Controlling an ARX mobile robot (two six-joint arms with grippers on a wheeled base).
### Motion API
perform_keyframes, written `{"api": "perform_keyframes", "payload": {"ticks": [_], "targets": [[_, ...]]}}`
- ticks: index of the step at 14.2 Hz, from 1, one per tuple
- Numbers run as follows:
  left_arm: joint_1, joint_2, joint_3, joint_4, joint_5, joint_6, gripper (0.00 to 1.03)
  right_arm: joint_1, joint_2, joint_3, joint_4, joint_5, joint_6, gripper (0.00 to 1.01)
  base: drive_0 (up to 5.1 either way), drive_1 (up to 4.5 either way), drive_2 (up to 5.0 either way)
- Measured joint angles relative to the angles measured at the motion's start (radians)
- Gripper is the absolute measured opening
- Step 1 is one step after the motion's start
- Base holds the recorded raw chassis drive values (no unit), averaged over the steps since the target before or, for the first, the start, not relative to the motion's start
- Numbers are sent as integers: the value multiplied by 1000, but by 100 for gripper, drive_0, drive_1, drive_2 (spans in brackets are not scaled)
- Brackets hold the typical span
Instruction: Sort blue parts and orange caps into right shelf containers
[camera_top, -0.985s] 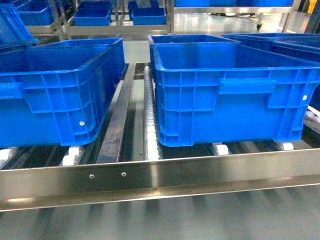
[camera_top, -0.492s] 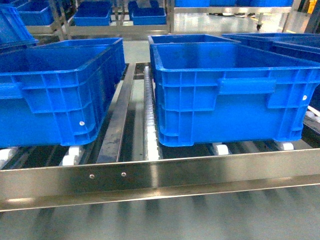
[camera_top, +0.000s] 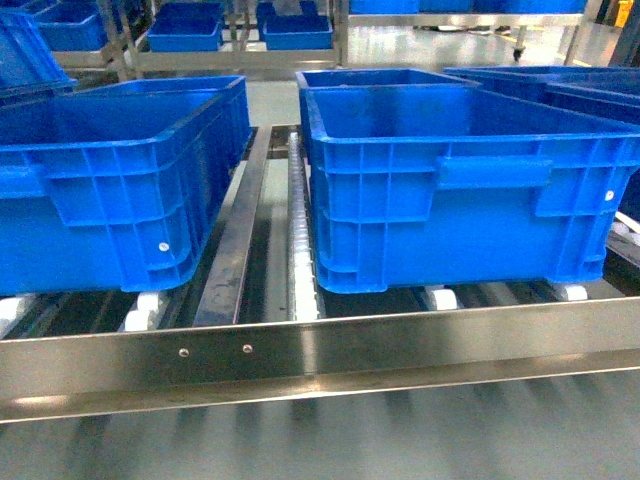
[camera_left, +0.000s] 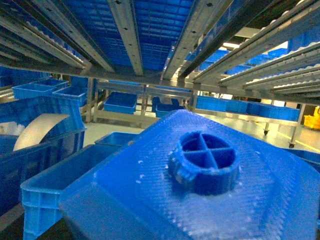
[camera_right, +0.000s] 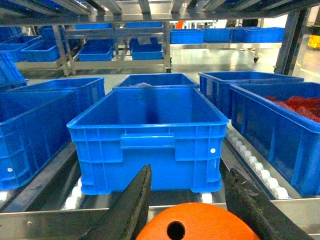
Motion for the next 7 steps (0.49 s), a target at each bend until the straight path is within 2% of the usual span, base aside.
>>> {"api": "perform_keyframes", "payload": {"ticks": [7], "targets": [[0, 0, 0, 0, 0, 0, 59, 0, 0, 0, 0, 0, 0, 40, 0, 0, 0]]}}
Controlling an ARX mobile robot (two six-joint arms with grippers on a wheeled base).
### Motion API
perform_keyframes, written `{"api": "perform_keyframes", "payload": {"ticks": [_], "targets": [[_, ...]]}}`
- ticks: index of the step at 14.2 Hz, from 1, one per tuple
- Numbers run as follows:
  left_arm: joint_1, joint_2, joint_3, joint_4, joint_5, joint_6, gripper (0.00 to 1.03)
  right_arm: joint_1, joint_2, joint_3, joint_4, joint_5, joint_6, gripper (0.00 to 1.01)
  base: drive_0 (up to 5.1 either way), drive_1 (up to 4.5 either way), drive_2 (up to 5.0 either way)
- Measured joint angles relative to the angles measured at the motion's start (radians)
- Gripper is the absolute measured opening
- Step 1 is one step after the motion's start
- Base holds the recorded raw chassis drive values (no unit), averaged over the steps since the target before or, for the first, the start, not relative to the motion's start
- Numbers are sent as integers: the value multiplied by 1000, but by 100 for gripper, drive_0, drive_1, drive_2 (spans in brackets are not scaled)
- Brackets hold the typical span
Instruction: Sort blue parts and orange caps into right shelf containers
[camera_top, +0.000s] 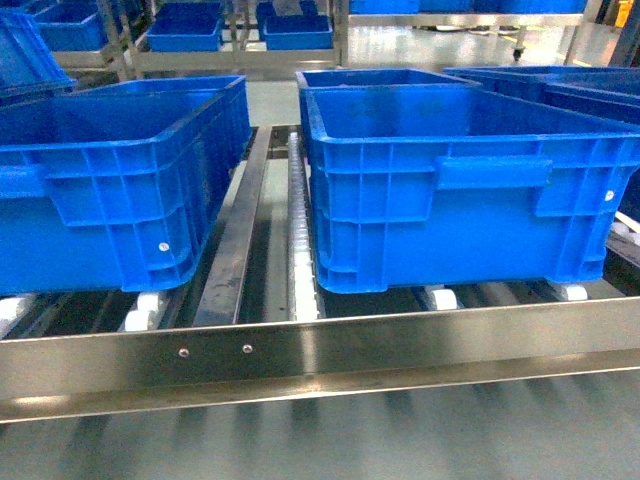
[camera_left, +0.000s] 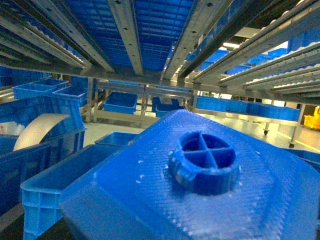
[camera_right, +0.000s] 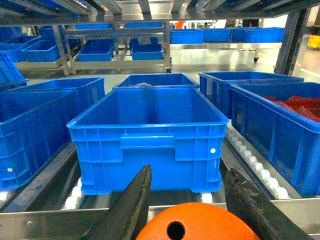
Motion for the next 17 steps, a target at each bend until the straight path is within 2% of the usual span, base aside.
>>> {"api": "perform_keyframes", "payload": {"ticks": [4, 9, 15, 17], "targets": [[0, 0, 0, 0, 0, 0, 59, 0, 0, 0, 0, 0, 0, 40, 0, 0, 0], [0, -4, 0, 1, 0, 0, 59, 0, 0, 0, 1, 0, 0, 40, 0, 415, -416], [0, 1, 0, 0, 0, 0, 59, 0, 5, 0, 0, 0, 0, 40, 0, 0, 0], [0, 0, 0, 2, 2, 0, 59, 0, -1, 0, 0, 0, 0, 40, -363, 437, -95]]}}
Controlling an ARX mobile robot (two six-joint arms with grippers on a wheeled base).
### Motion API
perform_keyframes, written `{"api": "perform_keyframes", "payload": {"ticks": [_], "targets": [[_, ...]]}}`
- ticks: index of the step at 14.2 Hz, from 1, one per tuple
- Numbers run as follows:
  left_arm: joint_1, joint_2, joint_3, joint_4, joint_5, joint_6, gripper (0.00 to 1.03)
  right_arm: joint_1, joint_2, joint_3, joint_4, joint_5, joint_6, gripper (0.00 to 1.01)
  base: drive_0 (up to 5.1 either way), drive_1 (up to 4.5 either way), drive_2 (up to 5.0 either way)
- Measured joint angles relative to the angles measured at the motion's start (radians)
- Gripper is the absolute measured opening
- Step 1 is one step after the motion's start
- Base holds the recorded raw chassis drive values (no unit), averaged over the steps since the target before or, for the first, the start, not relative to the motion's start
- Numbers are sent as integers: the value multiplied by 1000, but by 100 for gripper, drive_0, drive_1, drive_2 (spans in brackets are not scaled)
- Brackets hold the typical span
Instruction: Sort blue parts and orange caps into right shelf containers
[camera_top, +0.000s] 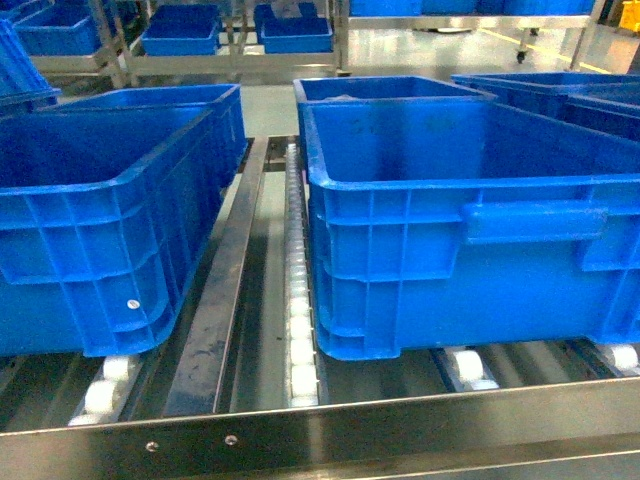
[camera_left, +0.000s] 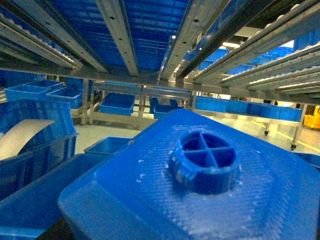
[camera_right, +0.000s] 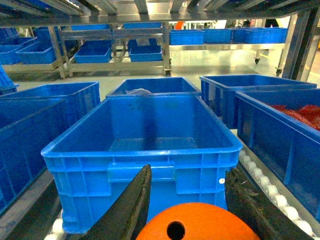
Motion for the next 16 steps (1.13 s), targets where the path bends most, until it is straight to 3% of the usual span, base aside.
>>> {"api": "perform_keyframes", "payload": {"ticks": [3, 16], "targets": [[0, -2, 0, -1, -2, 0, 59, 0, 1, 0, 0, 0, 0, 40, -298, 470, -132], [3, 0, 0, -2, -5, 0, 59, 0, 5, 0, 0, -2, 0, 40, 0, 0, 0]]}}
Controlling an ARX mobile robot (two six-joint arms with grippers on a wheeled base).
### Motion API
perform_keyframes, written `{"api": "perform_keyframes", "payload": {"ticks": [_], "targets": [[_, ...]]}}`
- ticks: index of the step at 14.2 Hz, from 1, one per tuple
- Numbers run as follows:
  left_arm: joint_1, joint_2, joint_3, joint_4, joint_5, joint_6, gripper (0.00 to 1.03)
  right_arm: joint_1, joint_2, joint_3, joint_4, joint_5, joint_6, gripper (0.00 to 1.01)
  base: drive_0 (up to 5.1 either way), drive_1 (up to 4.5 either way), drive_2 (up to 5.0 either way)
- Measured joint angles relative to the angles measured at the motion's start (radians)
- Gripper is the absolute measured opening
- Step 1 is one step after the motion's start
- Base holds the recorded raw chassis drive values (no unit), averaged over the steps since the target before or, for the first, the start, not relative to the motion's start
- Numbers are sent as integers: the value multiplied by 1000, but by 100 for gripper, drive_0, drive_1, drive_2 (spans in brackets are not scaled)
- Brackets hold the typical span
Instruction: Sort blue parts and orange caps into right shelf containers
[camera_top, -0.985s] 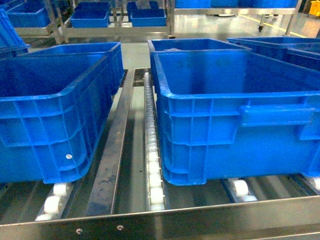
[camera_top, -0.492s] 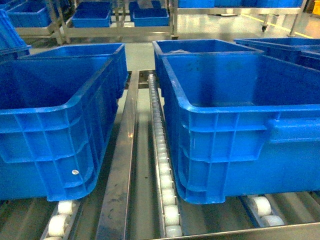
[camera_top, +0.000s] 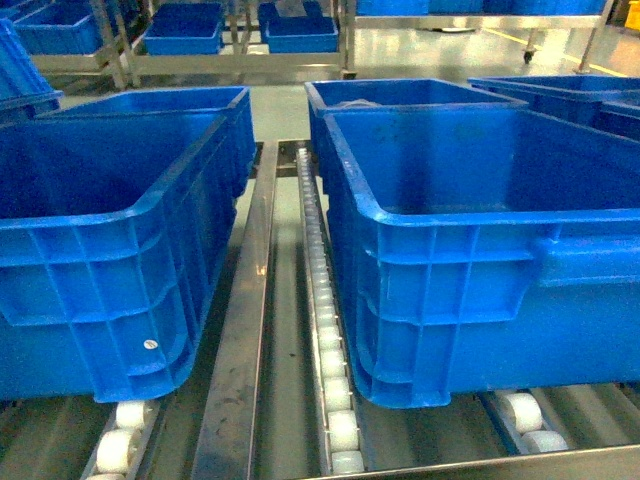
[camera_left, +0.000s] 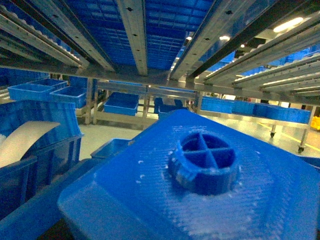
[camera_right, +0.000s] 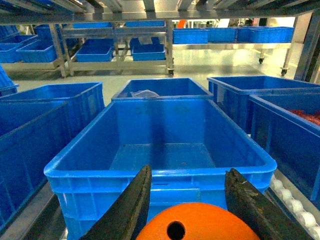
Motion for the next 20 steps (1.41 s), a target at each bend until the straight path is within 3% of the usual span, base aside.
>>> {"api": "perform_keyframes", "payload": {"ticks": [20], "targets": [[0, 0, 0, 0, 0, 0, 59, 0, 0, 0, 0, 0, 0, 40, 0, 0, 0]]}}
